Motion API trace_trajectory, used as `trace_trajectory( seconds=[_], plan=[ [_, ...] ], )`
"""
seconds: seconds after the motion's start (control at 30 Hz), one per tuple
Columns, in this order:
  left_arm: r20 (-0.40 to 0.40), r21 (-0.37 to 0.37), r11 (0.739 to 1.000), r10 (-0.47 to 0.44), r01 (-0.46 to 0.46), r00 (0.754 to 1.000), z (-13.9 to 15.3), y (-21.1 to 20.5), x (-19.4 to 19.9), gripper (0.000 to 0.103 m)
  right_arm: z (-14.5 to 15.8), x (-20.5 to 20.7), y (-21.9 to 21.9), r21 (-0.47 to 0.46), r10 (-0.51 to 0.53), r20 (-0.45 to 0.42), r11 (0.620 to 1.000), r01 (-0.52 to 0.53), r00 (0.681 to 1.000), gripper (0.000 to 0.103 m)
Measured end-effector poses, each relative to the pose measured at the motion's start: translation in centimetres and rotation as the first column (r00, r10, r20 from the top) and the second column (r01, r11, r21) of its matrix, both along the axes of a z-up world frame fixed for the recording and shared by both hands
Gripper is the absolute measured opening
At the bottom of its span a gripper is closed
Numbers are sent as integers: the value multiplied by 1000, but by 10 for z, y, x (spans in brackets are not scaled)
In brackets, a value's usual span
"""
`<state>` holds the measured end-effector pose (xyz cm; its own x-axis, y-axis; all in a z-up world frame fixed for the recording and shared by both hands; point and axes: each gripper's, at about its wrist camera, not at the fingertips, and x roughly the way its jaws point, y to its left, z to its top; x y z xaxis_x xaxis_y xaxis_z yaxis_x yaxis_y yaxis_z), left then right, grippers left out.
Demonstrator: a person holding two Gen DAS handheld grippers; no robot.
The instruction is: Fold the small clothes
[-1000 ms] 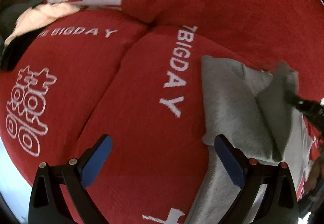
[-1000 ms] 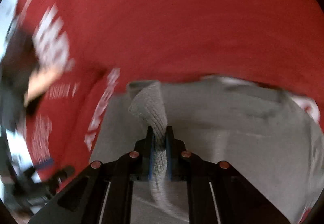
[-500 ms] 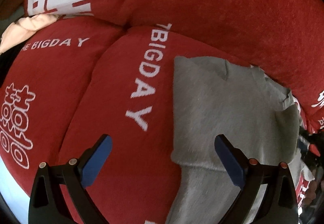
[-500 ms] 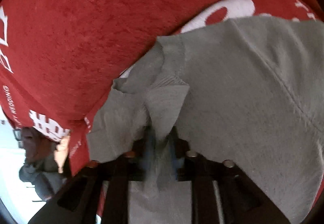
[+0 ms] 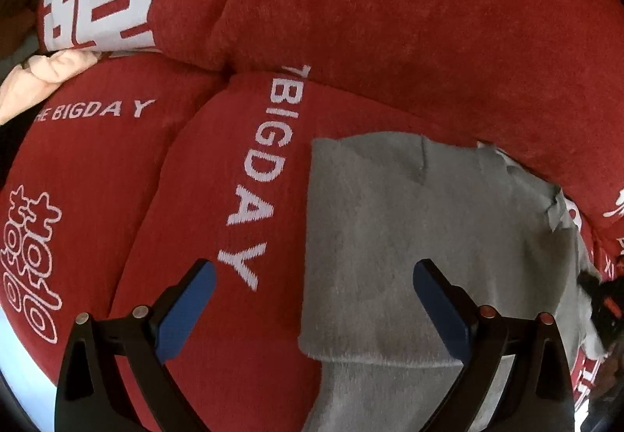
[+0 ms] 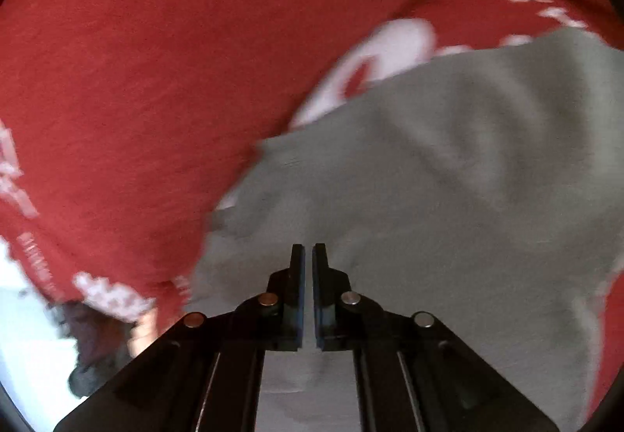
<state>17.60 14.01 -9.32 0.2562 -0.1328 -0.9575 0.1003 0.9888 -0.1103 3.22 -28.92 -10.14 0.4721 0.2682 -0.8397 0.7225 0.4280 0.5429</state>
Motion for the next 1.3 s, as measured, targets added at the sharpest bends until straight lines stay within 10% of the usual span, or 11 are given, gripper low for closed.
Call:
trace_trajectory(
  seconds=[0.27,0.4,0.47,0.53,0.6,0.67,0.83,1.07,1.1,1.17,1.3],
  plan=[
    [-72,-110,991,-83,75,994,-23,-7,51,101,-10,-19,2,158,42,101,986,-58,994,52],
    [-101,-129,987,-104,91,989,-37,-16,72,87,-27,8,19,208,65,130,974,-91,989,52],
    [-144,-112,990,-97,81,985,-43,-19,76,45,-34,20,32,217,67,119,972,-92,991,52],
    [-141,-103,992,-81,67,987,-44,-19,76,28,-39,22,33,240,38,114,969,-64,993,48],
    [-121,-125,990,-81,66,989,-39,-19,76,12,-46,27,37,279,19,106,959,-48,994,8],
    [-98,-157,987,-50,34,994,-32,-12,75,9,-41,34,41,267,30,116,962,-60,993,8],
    [-107,-187,982,14,-34,994,-41,12,74,9,8,26,22,115,-12,203,993,-12,979,7],
    [-83,-185,983,-5,-11,997,-35,10,68,12,-35,-4,11,130,-60,62,990,52,996,8],
    [-77,-177,984,-7,-7,997,-32,12,67,17,-36,-7,14,131,-66,59,990,58,996,12],
    [-54,-118,993,1,-8,999,-25,16,67,68,-33,-9,21,104,-52,42,993,48,998,16],
    [-3,-101,994,-37,37,999,-3,25,56,76,-24,-7,36,145,-1,51,989,-6,999,42]
  ],
)
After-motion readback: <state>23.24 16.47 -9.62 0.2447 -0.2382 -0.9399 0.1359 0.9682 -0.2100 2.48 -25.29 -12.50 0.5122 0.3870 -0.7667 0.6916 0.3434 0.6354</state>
